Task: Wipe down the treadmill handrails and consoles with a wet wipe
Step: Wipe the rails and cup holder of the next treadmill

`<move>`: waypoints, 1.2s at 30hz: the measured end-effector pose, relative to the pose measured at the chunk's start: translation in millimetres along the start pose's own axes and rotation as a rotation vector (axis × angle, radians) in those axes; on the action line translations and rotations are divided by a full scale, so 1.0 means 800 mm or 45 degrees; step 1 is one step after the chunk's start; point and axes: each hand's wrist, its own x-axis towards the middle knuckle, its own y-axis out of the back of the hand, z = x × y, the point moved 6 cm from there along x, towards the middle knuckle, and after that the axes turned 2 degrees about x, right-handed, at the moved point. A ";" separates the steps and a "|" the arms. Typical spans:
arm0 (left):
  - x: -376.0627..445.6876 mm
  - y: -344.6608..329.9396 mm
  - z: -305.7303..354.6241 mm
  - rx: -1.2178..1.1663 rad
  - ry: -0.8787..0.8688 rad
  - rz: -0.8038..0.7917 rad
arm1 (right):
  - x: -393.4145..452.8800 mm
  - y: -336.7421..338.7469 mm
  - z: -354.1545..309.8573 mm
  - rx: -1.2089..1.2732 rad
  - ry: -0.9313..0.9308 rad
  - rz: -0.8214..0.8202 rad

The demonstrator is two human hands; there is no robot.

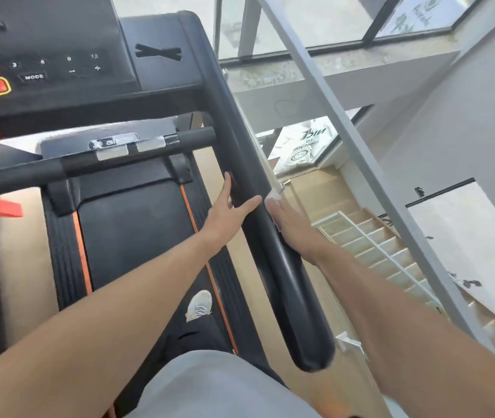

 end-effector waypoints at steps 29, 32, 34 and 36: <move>-0.296 -0.134 -0.205 -0.119 0.195 0.127 | -0.272 -0.073 0.203 -2.878 1.105 -0.440; -0.293 -0.112 -0.210 -0.136 0.192 0.207 | -0.242 -0.084 0.160 -3.000 0.989 -0.505; -0.293 -0.098 -0.214 -0.161 0.203 0.235 | -0.198 -0.091 0.111 -2.853 0.817 -0.348; -0.293 -0.088 -0.217 -0.173 0.214 0.234 | -0.152 -0.083 0.052 -2.667 0.608 -0.111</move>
